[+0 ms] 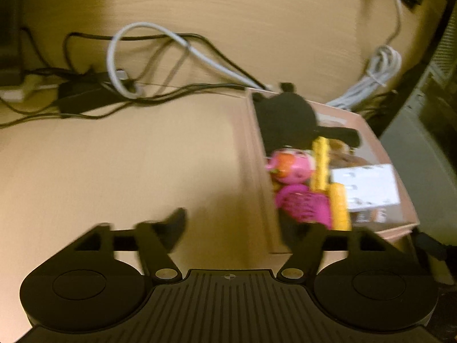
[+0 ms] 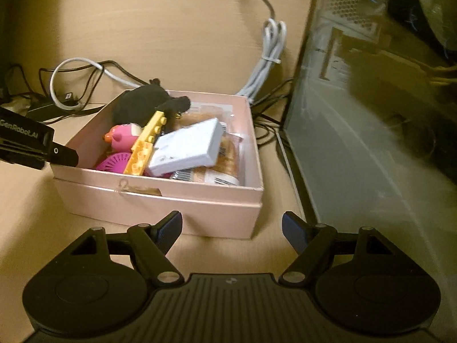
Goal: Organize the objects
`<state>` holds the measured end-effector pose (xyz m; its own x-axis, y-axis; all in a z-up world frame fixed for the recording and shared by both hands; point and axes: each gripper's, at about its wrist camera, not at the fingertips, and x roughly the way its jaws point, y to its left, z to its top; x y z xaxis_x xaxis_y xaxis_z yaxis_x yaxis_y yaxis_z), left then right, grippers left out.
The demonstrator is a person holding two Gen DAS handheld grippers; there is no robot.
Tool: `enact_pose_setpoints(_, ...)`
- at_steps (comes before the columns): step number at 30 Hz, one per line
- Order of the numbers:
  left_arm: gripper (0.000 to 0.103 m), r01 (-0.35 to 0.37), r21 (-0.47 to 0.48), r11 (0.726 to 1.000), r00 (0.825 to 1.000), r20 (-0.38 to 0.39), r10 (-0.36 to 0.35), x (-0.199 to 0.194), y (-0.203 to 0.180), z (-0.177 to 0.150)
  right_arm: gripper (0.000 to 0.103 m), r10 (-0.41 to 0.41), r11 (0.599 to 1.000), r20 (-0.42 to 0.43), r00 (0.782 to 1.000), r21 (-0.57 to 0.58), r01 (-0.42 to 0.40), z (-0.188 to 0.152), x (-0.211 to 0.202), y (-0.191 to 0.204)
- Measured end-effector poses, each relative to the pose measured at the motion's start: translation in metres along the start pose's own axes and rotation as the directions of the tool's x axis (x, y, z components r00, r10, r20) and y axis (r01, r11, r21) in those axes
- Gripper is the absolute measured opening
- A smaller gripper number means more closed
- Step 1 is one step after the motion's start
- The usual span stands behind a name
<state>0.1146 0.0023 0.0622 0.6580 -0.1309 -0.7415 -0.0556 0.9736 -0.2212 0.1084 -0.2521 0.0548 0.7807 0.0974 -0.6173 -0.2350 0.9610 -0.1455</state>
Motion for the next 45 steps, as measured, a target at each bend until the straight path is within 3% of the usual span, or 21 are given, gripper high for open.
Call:
enact_pose_setpoints(10, 0.094, -0.076, -0.065, 0.995, 0.996, 0.051, 0.079, 0.008, 0.063, 0.005, 0.077, 0.062, 0.993, 0.037, 0.997, -0.105, -0.058, 0.028, 0.024, 0.061)
enact_pose_setpoints(17, 0.101, -0.102, -0.045, 0.994, 0.992, 0.068, 0.105, 0.013, 0.089, 0.018, 0.077, 0.077, 0.989, 0.033, 0.996, -0.131, -0.072, 0.042, 0.034, 0.084)
enact_pose_setpoints(24, 0.100, -0.112, 0.009, 0.994, 0.991, 0.075, 0.111, 0.009, 0.090, 0.024, 0.079, 0.064, 0.994, 0.013, 0.998, -0.088, -0.063, 0.043, 0.027, 0.089)
enact_pose_setpoints(27, 0.100, -0.109, 0.013, 0.994, 0.984, 0.140, 0.106, -0.014, 0.091, 0.017, 0.087, 0.083, 0.996, -0.011, 0.996, -0.011, -0.083, 0.038, 0.013, 0.080)
enact_pose_setpoints(31, 0.100, -0.088, 0.032, 0.996, 0.964, 0.253, 0.077, -0.058, 0.093, -0.010, 0.095, 0.078, 0.995, -0.061, 0.995, 0.064, -0.074, 0.011, -0.010, 0.075)
enact_pose_setpoints(37, 0.100, -0.011, 0.120, 0.993, 0.991, 0.132, -0.005, -0.077, 0.090, -0.083, 0.103, 0.054, 0.995, -0.139, 0.989, 0.088, -0.042, -0.036, -0.041, 0.086)
enact_pose_setpoints(42, 0.100, -0.014, 0.145, 0.989, 0.998, 0.060, 0.005, -0.081, 0.081, -0.126, 0.103, 0.052, 0.996, -0.168, 0.984, 0.082, -0.038, -0.061, -0.054, 0.092)
enact_pose_setpoints(45, 0.100, -0.047, 0.167, 0.985, 0.996, 0.079, 0.034, -0.077, 0.075, -0.138, 0.103, 0.066, 0.995, -0.159, 0.985, 0.090, -0.052, -0.072, -0.056, 0.091)
